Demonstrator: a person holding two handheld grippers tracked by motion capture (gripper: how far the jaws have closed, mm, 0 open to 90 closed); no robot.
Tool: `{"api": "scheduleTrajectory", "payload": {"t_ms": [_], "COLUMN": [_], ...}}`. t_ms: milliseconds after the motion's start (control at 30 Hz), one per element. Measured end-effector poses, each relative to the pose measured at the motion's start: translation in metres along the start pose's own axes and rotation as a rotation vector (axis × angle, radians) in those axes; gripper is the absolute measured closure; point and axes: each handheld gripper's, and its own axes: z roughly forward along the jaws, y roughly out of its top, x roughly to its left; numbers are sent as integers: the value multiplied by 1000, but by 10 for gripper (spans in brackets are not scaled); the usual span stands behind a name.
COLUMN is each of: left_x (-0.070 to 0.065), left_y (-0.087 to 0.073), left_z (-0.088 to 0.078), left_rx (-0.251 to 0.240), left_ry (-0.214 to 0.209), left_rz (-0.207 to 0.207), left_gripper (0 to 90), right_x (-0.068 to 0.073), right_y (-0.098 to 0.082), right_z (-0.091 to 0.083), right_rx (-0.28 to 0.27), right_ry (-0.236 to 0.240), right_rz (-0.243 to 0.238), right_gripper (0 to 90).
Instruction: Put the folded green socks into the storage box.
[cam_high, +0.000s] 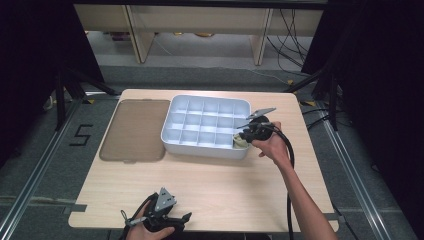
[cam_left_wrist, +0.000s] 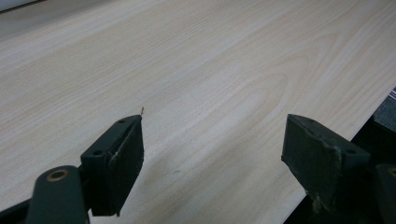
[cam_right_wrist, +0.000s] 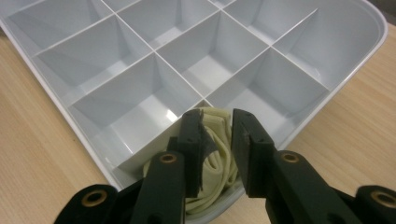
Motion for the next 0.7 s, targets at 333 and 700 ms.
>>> {"api": "scheduleTrajectory", "payload": {"t_ms": [333, 700], "left_x": [1, 1], "left_y": [-1, -1], "left_z": [1, 1], "left_rx": [-22, -27], "left_ry": [9, 3], "left_rz": [-8, -15], "left_gripper": [203, 203], "right_x": [3, 4], "right_y": [0, -5], "right_z": [-10, -18], "right_rx": [-40, -68], "right_ry": [-8, -4], "right_rz": [-25, -5], "right_gripper": [668, 611]}}
